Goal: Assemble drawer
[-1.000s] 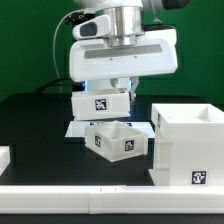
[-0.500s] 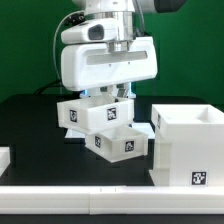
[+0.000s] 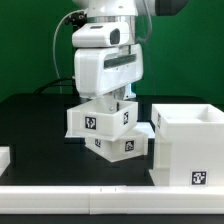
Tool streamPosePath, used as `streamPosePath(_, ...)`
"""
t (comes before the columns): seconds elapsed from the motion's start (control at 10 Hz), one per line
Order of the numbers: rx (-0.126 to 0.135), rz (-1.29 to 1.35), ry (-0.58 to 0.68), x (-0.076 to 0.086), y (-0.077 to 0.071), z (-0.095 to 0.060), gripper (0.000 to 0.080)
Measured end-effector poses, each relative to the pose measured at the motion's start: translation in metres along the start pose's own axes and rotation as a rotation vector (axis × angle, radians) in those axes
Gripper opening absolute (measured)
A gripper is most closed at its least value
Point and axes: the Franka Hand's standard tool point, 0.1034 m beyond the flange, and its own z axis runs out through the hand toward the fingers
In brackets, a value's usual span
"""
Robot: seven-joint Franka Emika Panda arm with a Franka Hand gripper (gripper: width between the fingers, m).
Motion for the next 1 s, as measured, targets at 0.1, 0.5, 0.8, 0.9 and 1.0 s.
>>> streamPosePath(0.1,-0.009,-0.114,-0.021,-0.006,0.017,0.002,0.0034)
streamPosePath(0.5,-0.01,-0.43,-0.085,-0.003,0.049,0.005,0.0034)
streamPosePath(0.8,-0.001,-0.492,-0.111,-0.01,0.05,0.008,0.0034)
streamPosePath(0.9,0.007,-0.499,-0.122,-0.008,0.051,0.015,0.0034)
streamPosePath(1.0,0.008,-0.478,-0.125,-0.003,0.055,0.02,0.0034)
